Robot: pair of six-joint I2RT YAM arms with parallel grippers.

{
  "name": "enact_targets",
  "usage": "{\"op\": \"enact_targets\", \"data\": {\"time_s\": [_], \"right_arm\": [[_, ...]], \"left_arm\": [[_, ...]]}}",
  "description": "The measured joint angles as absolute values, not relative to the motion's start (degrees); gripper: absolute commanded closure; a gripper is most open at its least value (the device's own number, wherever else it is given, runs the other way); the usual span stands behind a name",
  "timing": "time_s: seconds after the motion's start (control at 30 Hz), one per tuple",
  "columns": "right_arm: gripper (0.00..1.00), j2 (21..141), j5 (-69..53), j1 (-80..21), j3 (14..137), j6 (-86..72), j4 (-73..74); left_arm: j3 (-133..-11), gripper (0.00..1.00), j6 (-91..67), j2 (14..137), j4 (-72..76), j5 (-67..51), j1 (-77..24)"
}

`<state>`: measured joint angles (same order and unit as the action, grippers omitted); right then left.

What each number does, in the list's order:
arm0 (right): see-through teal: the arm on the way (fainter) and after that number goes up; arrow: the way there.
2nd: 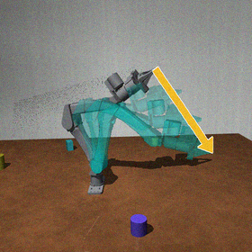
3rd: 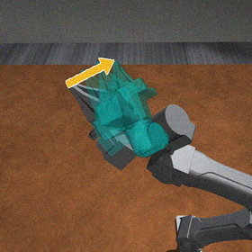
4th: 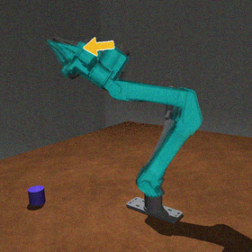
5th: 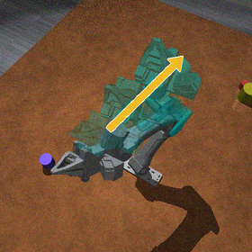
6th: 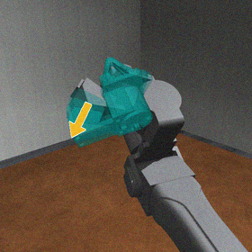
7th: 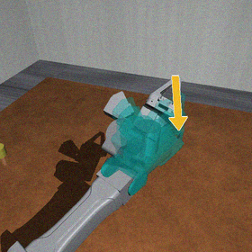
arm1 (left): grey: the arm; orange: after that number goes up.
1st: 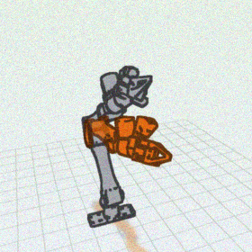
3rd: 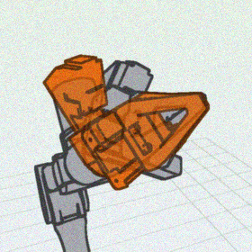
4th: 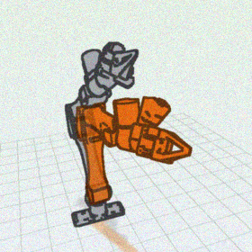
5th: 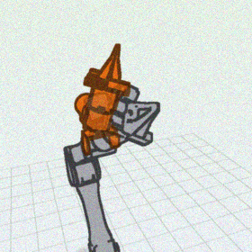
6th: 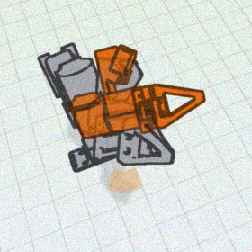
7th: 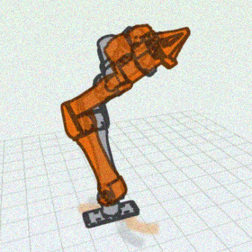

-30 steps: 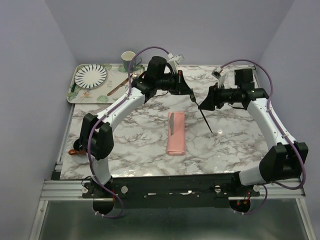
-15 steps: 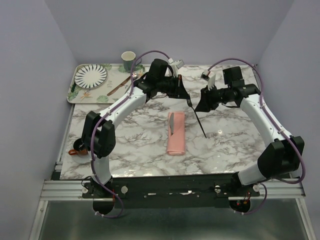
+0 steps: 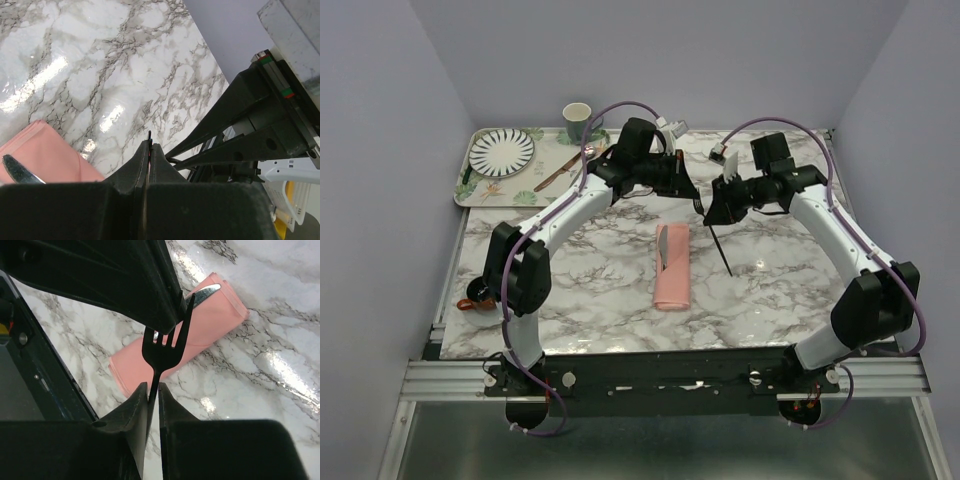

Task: Fold the napkin into a case and place the utensils inside
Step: Pass from the left arm to the right, then insert the fork into the folded napkin.

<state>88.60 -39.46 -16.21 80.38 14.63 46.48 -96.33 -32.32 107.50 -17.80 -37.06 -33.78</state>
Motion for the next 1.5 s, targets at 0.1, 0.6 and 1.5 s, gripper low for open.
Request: {"op": "enact_targets", "data": {"time_s": [0.1, 0.6, 1.5], "right_arm": [[0.99, 88.60, -38.94, -16.45, 80.40, 14.39, 46.41], [0.99, 89.21, -28.71, -18.85, 77.95, -1.89, 32.36], [0.99, 96.79, -21.23, -23.68, 79.57, -15.42, 19.35]], "left_arm": [[-96.33, 1.00, -32.29, 107.50, -18.00, -37.06, -33.76], [-85.58, 0.34, -39.81, 104.44, -13.63, -24.71, -27.57], [-84.49, 0.61, -43.42, 106.45, -5.13, -26.28, -21.10]]}}
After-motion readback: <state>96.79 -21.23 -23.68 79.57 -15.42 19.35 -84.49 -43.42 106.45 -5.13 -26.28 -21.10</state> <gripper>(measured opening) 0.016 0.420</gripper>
